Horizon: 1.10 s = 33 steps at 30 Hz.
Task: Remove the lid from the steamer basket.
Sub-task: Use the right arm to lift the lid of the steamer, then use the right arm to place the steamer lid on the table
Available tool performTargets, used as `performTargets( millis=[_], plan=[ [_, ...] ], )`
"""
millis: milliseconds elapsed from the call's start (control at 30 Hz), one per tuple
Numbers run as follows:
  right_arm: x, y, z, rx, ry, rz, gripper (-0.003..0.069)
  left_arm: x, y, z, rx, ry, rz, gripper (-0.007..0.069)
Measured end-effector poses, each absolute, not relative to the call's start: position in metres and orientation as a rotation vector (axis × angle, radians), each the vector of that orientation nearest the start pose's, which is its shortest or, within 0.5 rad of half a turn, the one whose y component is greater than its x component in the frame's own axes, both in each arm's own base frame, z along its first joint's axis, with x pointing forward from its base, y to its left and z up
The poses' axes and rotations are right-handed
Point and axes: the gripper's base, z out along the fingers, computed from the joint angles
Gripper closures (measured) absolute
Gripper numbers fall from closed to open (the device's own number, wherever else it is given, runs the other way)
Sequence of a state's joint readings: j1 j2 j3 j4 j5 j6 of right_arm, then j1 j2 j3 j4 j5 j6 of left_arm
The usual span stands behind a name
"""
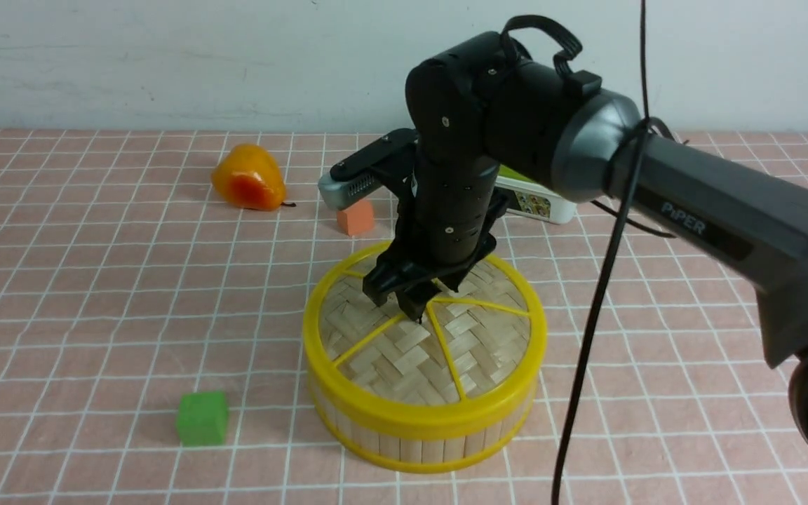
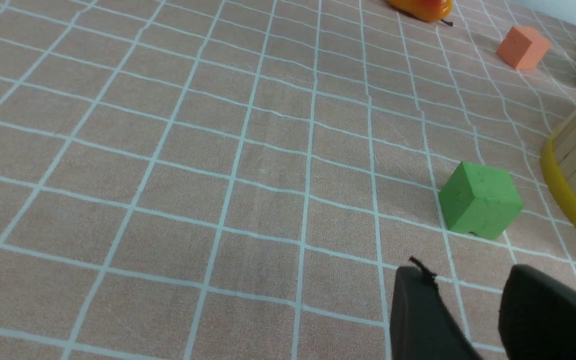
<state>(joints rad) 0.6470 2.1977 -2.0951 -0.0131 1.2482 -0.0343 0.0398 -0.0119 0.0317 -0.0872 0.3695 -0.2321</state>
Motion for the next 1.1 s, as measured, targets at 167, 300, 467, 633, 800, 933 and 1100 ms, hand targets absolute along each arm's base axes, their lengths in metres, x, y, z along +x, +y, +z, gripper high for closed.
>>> performTargets(
  millis=[167, 300, 467, 633, 800, 933, 1100],
  plan=[
    [0.380, 0.287, 0.259, -0.951, 2.681, 0.133, 0.0432, 0.053, -0.001, 0.170, -0.308, 1.852, -0.218, 0.0386],
    [0.380, 0.287, 0.263, -0.947, 2.668, 0.139, 0.0585, 0.053, -0.001, 0.170, -0.308, 1.852, -0.218, 0.0386],
    [0.377, 0.284, 0.277, -0.949, 2.644, 0.145, 0.0578, 0.053, -0.001, 0.170, -0.308, 1.852, -0.218, 0.0386],
    [0.366, 0.266, 0.332, -0.929, 2.512, 0.123, 0.0578, 0.053, -0.001, 0.170, -0.308, 1.852, -0.218, 0.0386],
    [0.336, 0.207, 0.428, -0.777, 2.322, 0.137, 0.0578, 0.053, -0.001, 0.170, -0.308, 1.852, -0.218, 0.0386],
    [0.324, 0.151, 0.462, -0.624, 2.285, 0.098, 0.0578, 0.053, -0.001, 0.170, -0.308, 1.852, -0.218, 0.0386],
    [0.326, 0.099, 0.452, -0.474, 2.379, 0.022, 0.0578, 0.053, -0.001, 0.170, -0.308, 1.852, -0.218, 0.0386]
  ],
)
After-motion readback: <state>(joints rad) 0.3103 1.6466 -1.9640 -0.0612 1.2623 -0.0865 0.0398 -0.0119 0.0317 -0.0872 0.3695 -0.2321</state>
